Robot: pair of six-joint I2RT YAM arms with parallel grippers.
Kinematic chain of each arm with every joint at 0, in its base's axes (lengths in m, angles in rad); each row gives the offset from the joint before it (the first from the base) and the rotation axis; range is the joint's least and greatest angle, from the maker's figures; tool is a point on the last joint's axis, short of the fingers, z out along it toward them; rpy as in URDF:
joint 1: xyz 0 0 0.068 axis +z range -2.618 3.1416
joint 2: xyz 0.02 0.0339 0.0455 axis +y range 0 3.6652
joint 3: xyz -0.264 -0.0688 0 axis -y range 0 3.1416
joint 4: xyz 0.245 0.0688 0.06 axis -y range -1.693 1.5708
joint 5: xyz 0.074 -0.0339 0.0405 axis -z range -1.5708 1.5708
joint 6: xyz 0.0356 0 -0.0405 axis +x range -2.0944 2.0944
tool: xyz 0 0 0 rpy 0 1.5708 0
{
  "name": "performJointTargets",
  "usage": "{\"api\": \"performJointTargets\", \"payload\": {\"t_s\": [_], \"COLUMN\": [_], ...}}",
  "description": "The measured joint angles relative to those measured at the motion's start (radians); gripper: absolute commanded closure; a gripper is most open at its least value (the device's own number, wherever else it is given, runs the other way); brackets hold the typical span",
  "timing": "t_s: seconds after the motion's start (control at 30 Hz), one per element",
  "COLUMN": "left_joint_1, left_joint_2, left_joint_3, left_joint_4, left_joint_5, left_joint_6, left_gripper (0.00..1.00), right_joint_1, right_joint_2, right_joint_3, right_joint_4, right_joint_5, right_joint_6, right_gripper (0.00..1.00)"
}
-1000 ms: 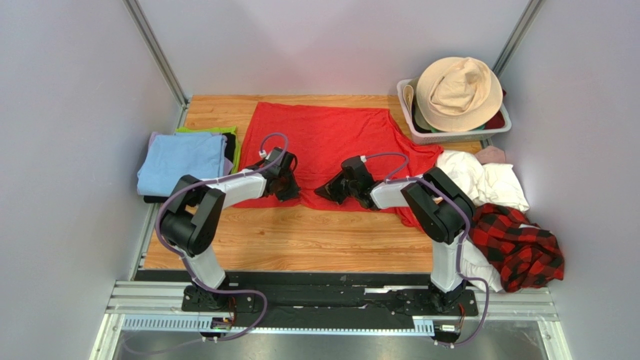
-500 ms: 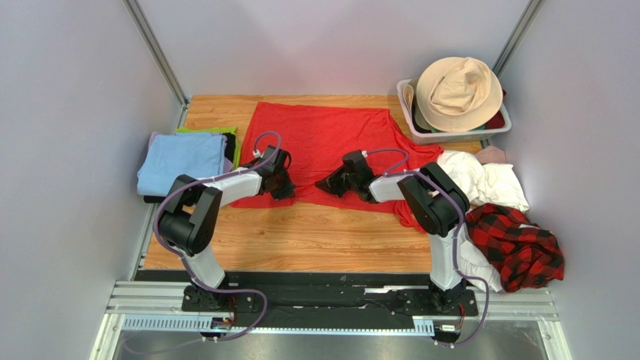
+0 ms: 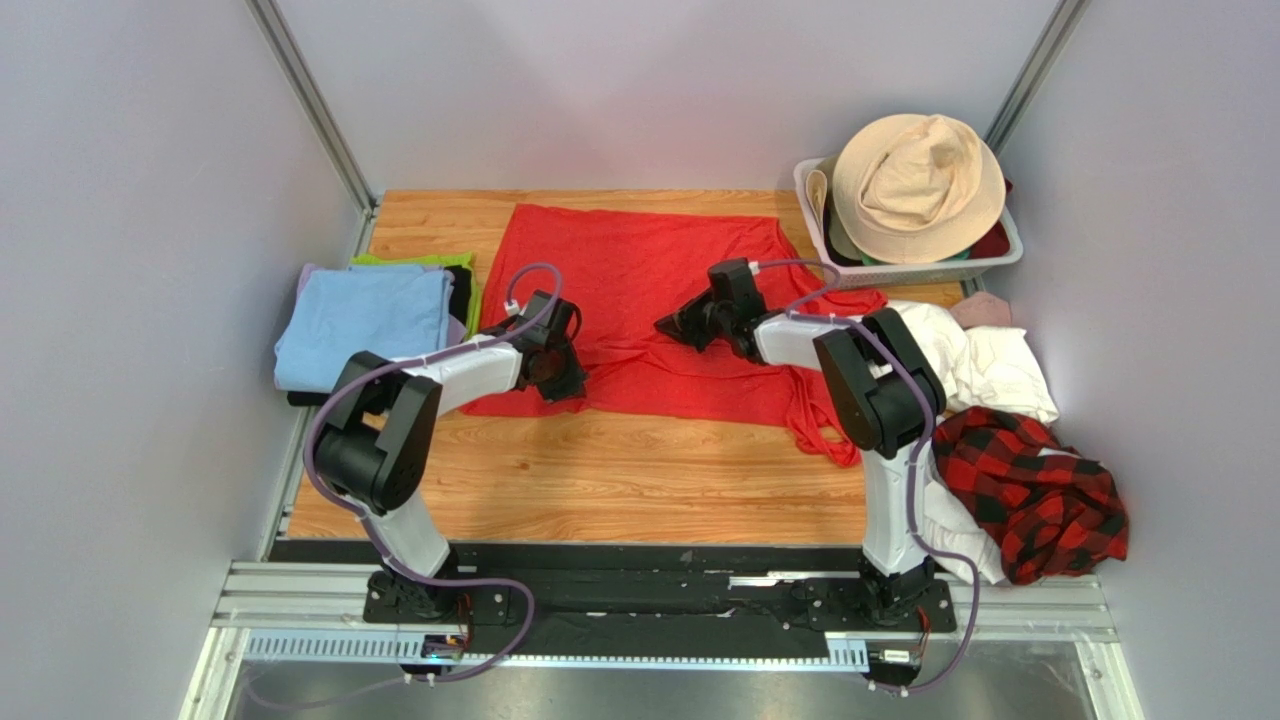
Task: Fold and stack the mixed laundry pile
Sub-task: Fold the tank top at the center of the board.
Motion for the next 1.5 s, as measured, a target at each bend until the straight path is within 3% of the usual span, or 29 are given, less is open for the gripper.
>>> {"api": "performJointTargets", "payload": {"t_s": [0.03, 0.1, 0.13, 0.17, 0.27, 0.43, 0.63, 0.8, 0.97, 1.13, 1.5], "left_joint_1": [0.000, 0.000, 0.000, 0.000, 0.001, 0.004, 0.004, 0.029, 0.174, 0.317, 0.382], "left_joint_2": [-0.002, -0.005, -0.007, -0.011, -0.037, -0.140, -0.387, -0.613, -0.692, -0.693, -0.689], "left_joint_3": [0.000, 0.000, 0.000, -0.001, -0.008, -0.012, -0.080, -0.189, -0.280, -0.343, -0.345], "left_joint_4": [-0.004, -0.012, -0.016, -0.021, -0.048, -0.093, -0.125, -0.164, -0.184, -0.217, -0.227], "left_joint_5": [-0.001, -0.005, -0.006, -0.010, -0.027, -0.051, -0.096, -0.138, -0.113, -0.059, -0.035], "left_joint_6": [0.003, 0.012, 0.018, 0.024, 0.046, 0.079, 0.089, 0.073, 0.048, 0.043, 0.048], "left_gripper": [1.00, 1.00, 1.00, 1.00, 1.00, 1.00, 0.76, 0.73, 0.73, 0.74, 0.77], "right_joint_1": [-0.014, -0.039, -0.051, -0.061, -0.082, -0.088, -0.075, -0.059, -0.056, -0.053, -0.038], "right_joint_2": [0.008, 0.018, 0.019, 0.013, -0.070, -0.514, -0.990, -1.214, -1.240, -1.111, -0.897], "right_joint_3": [0.029, 0.077, 0.102, 0.120, 0.073, -0.328, -0.734, -0.923, -0.961, -0.971, -0.930], "right_joint_4": [-0.013, -0.047, -0.068, -0.093, -0.131, -0.126, -0.147, -0.261, -0.280, -0.220, -0.071], "right_joint_5": [-0.002, -0.013, -0.021, -0.023, -0.008, 0.039, 0.174, 0.288, 0.345, 0.355, 0.410], "right_joint_6": [-0.015, -0.067, -0.099, -0.140, -0.221, -0.261, -0.155, -0.068, -0.006, 0.035, 0.101], "right_gripper": [1.00, 0.90, 0.83, 0.67, 0.56, 0.56, 0.56, 0.52, 0.52, 0.53, 0.63]}}
